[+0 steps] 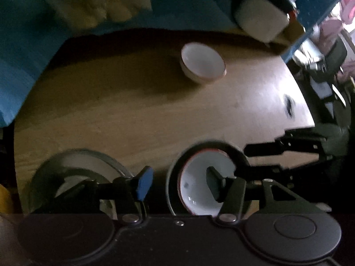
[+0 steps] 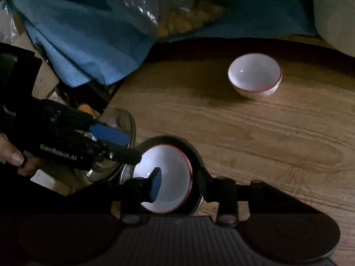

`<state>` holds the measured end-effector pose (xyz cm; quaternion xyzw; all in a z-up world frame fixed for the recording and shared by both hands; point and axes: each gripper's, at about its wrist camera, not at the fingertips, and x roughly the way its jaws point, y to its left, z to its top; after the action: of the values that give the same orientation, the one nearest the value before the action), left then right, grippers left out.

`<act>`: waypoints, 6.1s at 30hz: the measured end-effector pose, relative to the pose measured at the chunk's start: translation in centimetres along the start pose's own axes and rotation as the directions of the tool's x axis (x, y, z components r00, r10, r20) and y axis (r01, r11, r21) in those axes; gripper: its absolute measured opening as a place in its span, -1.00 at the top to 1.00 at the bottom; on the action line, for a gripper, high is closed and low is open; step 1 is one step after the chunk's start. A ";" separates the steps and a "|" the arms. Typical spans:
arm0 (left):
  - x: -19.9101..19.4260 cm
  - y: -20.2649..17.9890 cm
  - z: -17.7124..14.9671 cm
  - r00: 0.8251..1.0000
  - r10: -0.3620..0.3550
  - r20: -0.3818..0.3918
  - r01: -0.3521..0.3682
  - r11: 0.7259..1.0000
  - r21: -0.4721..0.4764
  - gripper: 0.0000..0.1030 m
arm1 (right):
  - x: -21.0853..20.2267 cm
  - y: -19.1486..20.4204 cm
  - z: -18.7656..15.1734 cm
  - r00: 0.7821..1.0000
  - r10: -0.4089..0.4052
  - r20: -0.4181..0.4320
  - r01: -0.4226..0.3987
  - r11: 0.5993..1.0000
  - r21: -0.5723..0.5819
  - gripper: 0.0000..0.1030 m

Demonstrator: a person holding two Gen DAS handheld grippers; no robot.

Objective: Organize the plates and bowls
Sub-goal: 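Move the left tool to the other white red-rimmed bowl, then grasp the rim of the second white bowl with the left tool, then lift the second white bowl and carry it toward the stacked bowls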

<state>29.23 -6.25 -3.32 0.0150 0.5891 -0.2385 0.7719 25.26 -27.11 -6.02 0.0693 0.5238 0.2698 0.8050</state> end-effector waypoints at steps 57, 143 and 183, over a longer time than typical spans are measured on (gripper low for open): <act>2.3 -4.8 7.4 0.897 0.369 0.243 -0.334 0.927 -0.172 -0.98 | -2.8 -8.7 -0.7 0.873 -0.287 0.394 0.247 0.957 0.152 -1.00; 11.7 -2.4 7.6 0.932 0.202 0.300 -0.052 0.896 -0.442 0.85 | 5.3 -11.4 6.5 0.927 -0.172 0.332 0.152 0.985 0.085 0.66; 0.2 -0.2 -0.9 0.878 0.088 0.470 0.061 0.954 -0.293 0.86 | -1.1 1.0 0.6 0.846 -0.193 0.497 0.168 0.981 0.096 0.70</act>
<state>28.41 -6.24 -3.70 -0.1568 0.4097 -0.1374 0.8881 25.08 -26.67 -4.48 0.1074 0.3060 0.1526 0.9336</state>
